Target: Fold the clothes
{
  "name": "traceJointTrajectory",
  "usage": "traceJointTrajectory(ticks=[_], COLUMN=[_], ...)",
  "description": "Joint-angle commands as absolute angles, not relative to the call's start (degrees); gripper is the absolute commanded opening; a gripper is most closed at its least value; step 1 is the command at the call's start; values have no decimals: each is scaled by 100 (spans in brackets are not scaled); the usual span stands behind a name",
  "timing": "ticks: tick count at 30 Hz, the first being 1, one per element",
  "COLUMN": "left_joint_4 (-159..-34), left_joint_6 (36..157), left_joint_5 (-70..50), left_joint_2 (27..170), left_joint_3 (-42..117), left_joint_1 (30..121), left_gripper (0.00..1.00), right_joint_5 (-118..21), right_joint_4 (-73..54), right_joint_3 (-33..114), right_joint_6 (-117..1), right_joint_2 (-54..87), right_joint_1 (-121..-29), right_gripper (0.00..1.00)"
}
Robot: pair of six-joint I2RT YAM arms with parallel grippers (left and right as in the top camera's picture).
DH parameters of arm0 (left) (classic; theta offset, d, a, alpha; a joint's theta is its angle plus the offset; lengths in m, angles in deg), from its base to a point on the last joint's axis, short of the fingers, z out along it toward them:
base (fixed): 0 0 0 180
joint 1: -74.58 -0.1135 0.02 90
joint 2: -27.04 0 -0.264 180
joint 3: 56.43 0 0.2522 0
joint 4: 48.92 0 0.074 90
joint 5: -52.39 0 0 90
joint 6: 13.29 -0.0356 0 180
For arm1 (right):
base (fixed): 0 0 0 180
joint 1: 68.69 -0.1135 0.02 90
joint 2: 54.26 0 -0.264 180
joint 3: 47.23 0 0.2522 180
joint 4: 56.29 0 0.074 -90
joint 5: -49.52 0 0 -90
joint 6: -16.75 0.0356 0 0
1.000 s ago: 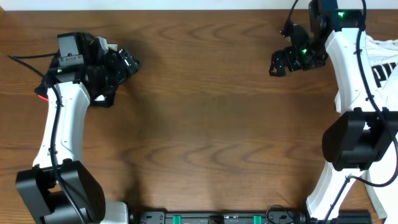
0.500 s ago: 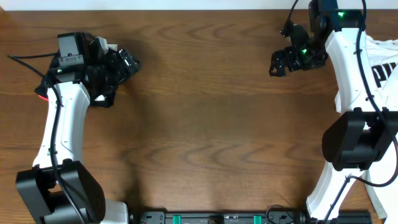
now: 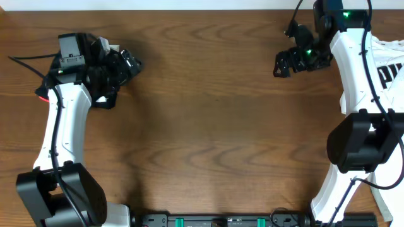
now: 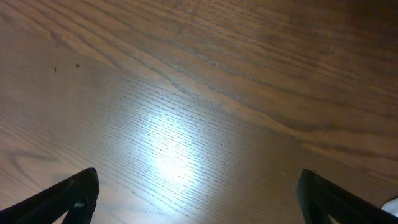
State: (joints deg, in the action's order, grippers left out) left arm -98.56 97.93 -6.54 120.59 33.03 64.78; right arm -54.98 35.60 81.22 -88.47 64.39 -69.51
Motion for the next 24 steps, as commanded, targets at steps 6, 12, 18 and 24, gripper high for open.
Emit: traceJointTrajectory(ticks=[6, 12, 18, 24], left_joint_4=[-9858, -9858, -9858, -9858], left_joint_6=[9801, 9801, 9801, 9801], left_joint_5=[-728, -728, -728, -728], left_joint_2=[12079, 12079, 12079, 12079], left_joint_3=[3362, 3362, 3362, 3362], left_joint_1=[6475, 6475, 6475, 6475], left_gripper=[98, 98, 98, 98], right_joint_5=[-5483, -5483, -5483, -5483], right_joint_4=[3547, 3547, 3547, 3547], right_joint_3=[8133, 8133, 8140, 8140], right_joint_6=[-8830, -8830, -8830, -8830], right_joint_2=[6445, 6489, 6487, 6297], right_joint_1=[-6947, -6945, -6947, -6947], right_gripper=[99, 99, 99, 99])
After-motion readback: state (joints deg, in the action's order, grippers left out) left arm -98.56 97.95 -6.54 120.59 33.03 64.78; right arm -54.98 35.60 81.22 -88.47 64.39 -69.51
